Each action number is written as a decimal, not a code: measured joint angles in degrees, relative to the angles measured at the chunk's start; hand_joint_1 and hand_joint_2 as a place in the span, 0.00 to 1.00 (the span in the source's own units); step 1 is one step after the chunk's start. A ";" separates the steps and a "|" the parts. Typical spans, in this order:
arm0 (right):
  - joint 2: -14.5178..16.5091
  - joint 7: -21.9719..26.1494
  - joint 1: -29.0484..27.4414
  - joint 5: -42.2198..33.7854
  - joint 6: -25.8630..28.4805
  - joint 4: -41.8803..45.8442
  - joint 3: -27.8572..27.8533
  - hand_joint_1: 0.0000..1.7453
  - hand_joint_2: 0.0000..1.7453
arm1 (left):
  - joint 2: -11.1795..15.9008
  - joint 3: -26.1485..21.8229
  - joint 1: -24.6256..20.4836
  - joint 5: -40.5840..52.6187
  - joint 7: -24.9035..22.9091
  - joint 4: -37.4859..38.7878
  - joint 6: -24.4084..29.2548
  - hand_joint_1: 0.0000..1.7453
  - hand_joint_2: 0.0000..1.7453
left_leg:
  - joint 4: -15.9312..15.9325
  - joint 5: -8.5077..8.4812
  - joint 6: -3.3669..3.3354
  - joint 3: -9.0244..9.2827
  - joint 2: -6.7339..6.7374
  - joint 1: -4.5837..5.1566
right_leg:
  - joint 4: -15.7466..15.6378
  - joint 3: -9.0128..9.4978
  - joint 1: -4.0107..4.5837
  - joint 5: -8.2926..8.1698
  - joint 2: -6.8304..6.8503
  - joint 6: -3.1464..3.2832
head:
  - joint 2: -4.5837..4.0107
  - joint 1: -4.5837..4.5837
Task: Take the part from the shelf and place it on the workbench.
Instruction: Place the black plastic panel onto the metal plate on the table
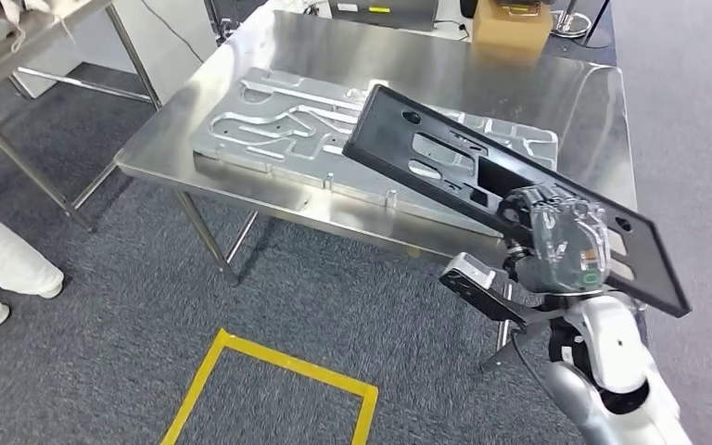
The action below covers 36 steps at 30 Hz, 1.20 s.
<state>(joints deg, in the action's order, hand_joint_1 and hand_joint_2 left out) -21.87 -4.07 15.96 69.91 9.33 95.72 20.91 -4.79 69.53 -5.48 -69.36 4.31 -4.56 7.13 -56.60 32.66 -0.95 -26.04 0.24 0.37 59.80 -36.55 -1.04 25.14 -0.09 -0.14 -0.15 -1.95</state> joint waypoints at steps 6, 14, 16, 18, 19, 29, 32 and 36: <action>3.27 -1.08 7.91 1.34 -2.85 -9.44 3.62 1.00 1.00 | 0.07 0.37 -1.30 0.68 -0.25 0.01 -0.41 0.00 1.00 | -16.88 4.02 0.95 -9.92 -0.45 0.18 | -0.73 2.48 -0.05 1.44 0.10 1.24 | 0.00 -0.15; 5.48 -0.99 15.45 4.09 -6.80 -20.61 8.06 1.00 1.00 | 0.02 0.66 -1.14 1.03 -0.41 0.14 -0.40 0.00 1.00 | -1.96 -5.23 -0.73 -6.53 -0.70 0.29 | -0.57 3.47 0.52 2.83 -0.13 -0.15 | 0.00 -0.16; 5.69 -0.92 16.26 4.21 -6.92 -21.86 8.80 1.00 1.00 | -0.05 0.73 -1.14 1.07 -0.40 0.14 -0.40 0.00 1.00 | -1.36 -5.29 -1.30 -6.19 -0.86 0.05 | 0.58 2.95 0.48 3.45 0.04 -0.68 | 0.00 -0.13; 5.95 -0.82 17.21 4.29 -7.05 -23.14 9.63 1.00 1.00 | -0.08 0.84 -1.11 1.08 -0.42 0.14 -0.40 0.00 1.00 | -0.97 -5.14 -1.86 -5.57 -0.86 -0.13 | 5.86 0.14 0.31 5.49 0.09 -1.18 | 0.00 -0.10; 6.03 -0.78 17.58 4.32 -7.14 -23.83 10.04 1.00 1.00 | -0.08 0.90 -1.08 1.05 -0.42 0.14 -0.40 0.00 1.00 | -0.95 -4.94 -2.08 -5.34 -0.84 -0.13 | 9.67 -2.21 0.27 6.64 0.10 -1.35 | 0.00 -0.09; 6.63 -0.72 19.19 4.31 -7.36 -27.39 12.49 1.00 1.00 | -0.38 1.56 -0.82 0.79 -0.51 0.34 -0.38 0.00 1.00 | -0.34 -1.64 -1.02 -1.56 -1.23 0.09 | 0.41 -1.93 1.72 -2.53 0.24 1.75 | 0.00 0.01; 6.86 -0.72 19.51 4.25 -7.44 -27.46 12.59 1.00 1.00 | -0.36 1.66 -0.84 0.67 -0.52 0.48 -0.38 0.00 1.00 | -1.05 -0.55 -0.15 -1.43 -0.91 0.38 | -1.84 0.10 0.89 -1.48 0.31 2.16 | 0.00 0.05; 7.06 -0.38 20.01 3.53 -8.11 -28.11 13.45 1.00 1.00 | -0.32 1.73 -1.63 0.33 -0.40 0.51 -0.42 0.00 1.00 | -14.47 3.47 1.11 -8.83 -0.79 0.31 | -2.73 2.50 0.37 -0.22 0.39 2.21 | 0.00 -0.06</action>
<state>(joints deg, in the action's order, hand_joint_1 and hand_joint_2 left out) -14.81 -4.45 35.96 73.43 1.22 67.62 34.36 -5.11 71.26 -7.11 -69.03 3.91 -4.04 6.71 -71.06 36.13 0.16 -34.87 -0.56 0.68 57.06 -34.05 -0.67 24.92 0.30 2.07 -0.15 -2.01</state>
